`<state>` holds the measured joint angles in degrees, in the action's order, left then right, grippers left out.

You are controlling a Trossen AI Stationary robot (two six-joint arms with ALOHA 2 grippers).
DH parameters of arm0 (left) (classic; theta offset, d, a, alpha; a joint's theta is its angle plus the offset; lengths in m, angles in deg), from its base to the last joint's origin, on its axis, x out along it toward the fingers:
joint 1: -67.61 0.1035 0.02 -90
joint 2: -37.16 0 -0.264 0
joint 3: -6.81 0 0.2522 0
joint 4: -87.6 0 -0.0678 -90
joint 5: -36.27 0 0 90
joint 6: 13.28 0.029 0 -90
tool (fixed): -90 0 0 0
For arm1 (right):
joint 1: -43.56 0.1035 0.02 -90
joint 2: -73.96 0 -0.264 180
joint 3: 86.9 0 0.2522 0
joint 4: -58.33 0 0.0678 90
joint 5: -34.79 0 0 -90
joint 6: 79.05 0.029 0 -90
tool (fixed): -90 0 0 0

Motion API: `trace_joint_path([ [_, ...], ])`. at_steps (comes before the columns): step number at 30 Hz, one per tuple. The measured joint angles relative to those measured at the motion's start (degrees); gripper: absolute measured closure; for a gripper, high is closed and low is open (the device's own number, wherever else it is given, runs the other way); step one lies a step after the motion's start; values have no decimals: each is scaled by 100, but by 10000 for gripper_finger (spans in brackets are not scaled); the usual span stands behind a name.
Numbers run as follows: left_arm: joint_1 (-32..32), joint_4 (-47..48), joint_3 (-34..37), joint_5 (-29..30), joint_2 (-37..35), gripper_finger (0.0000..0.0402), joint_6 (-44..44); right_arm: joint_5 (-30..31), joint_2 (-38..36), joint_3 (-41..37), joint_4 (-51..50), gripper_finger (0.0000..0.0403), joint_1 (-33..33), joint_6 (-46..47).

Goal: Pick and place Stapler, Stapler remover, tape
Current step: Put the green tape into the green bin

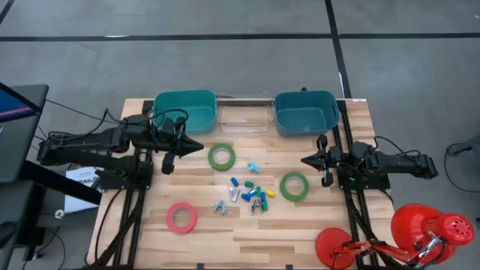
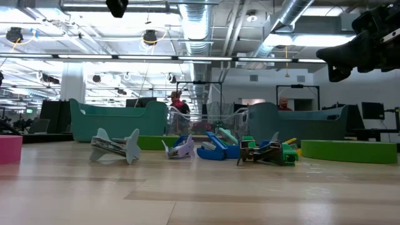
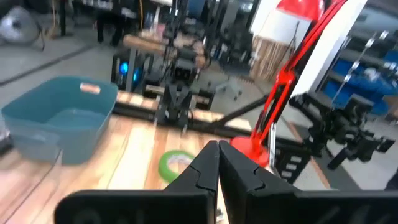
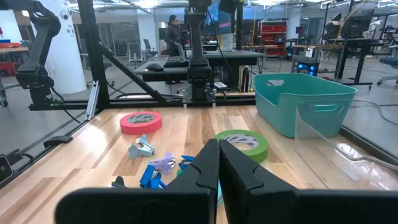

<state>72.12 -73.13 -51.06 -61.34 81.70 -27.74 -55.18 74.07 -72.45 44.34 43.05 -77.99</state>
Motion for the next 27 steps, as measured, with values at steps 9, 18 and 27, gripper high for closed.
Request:
trace_joint_path([
  [9,-13,1191,-335,0,362,399,57,0,0,0,0,403,2,0],
  [18,-246,1876,-333,0,832,399,57,-2,2,2,0,403,0,2],
  [27,-534,1899,-326,4,1468,399,57,-2,0,0,0,403,0,2],
])
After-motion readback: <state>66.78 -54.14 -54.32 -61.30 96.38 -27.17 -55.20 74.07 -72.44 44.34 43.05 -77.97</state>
